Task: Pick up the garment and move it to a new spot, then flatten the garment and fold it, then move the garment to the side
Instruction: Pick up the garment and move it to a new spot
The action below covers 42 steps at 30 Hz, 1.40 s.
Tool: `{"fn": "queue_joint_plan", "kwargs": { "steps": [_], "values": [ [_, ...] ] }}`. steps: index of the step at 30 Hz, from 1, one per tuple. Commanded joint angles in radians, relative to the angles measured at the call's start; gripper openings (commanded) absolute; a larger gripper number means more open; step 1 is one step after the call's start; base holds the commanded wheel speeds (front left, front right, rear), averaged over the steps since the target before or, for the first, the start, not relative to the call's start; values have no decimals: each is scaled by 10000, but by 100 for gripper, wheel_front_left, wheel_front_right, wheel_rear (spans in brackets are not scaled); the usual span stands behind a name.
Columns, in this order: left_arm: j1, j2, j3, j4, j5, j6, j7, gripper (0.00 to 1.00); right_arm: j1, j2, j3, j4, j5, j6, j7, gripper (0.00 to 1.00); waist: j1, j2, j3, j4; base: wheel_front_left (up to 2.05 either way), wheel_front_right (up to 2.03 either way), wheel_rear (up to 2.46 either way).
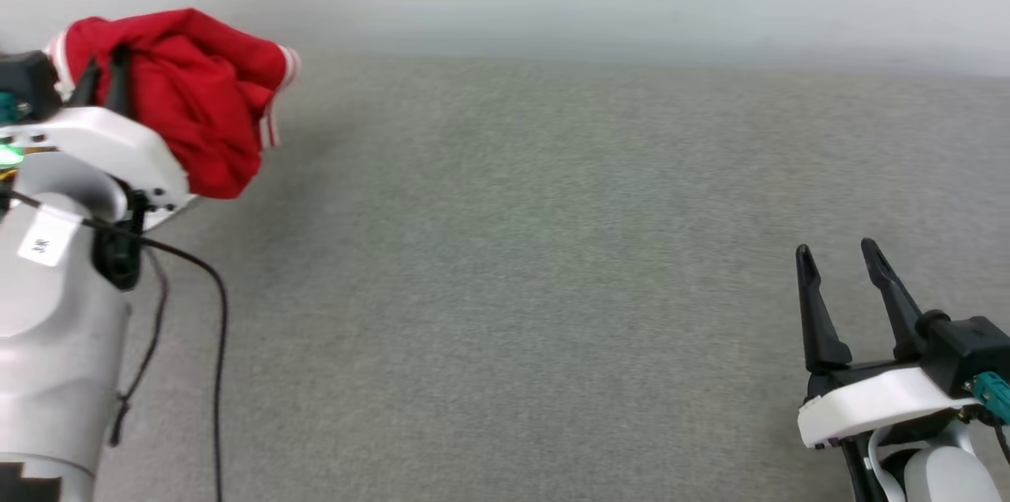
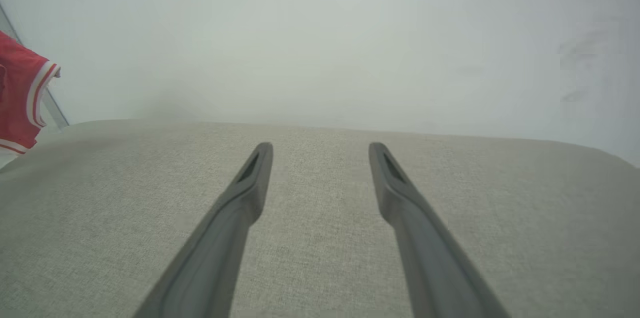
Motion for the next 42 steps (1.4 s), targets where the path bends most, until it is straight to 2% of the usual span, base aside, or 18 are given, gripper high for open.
{"fn": "queue_joint_plan", "kwargs": {
  "steps": [1, 7, 12, 13, 19, 22, 26, 34, 35, 36, 37, 42],
  "values": [
    [-5, -262, -102, -213, -35, -76, -83, 0, 169, 25, -91, -69, 68, -7, 46, 100, 1, 0, -277, -477, 0, 0, 0],
    [240, -802, -280, -549, -378, -338, 395, 0, 281, 24, -107, -188, 133, -7, 126, 100, 1, 0, -371, -1221, 0, 0, 0],
    [824, -1470, -948, -1280, -416, -590, 968, 0, 405, 21, -270, -336, 294, -7, 2, 100, 1, 0, -308, -2138, 0, 0, 0],
    [1100, -1771, -1244, -1552, -447, -648, 1158, 0, 421, 25, -314, -375, 345, -7, -8, 100, 1, 0, -239, -2399, 0, 0, 0],
    [2003, -2763, -2305, -2113, -387, -841, 1431, 0, 383, 24, -306, -381, 527, -7, -79, 100, 1, 0, 66, -3038, 0, 0, 0],
    [2464, -3272, -3021, -2266, -287, -912, 1574, 0, 289, 25, -224, -348, 608, -5, -146, 100, 1, 0, 247, -3272, 0, 0, 0],
    [3059, -3654, -4082, -2422, -209, -990, 1892, 0, 143, 24, -178, -270, 708, -7, -209, 100, 1, 0, 500, -3460, 0, 0, 0],
    [3846, -3832, -5611, -2501, -371, -1046, 2351, 0, -30, 24, -65, -103, 784, -7, -363, 100, 1, 0, 819, -3452, 0, 0, 0],
    [3904, -3820, -5715, -2498, -403, -1047, 2306, 22, -31, 24, -61, -85, 777, -5, -375, 100, 1, 0, 782, -3403, 0, 0, 0],
    [3934, -3823, -5770, -2529, -440, -1043, 2223, 58, -23, 23, -77, -84, 754, -7, -383, 100, 1, 0, 755, -3336, 0, 0, 0],
    [3994, -3838, -5810, -2550, -577, -1045, 2184, 100, 7, 23, -114, -70, 723, -7, -386, 100, 1, 0, 671, -3243, 0, 0, 0],
    [4049, -3859, -5754, -2944, -814, -1033, 1322, 100, 254, 22, -38, -127, 520, -7, -198, 100, 1, 0, 184, -2827, 0, 0, 0]
  ]
}}
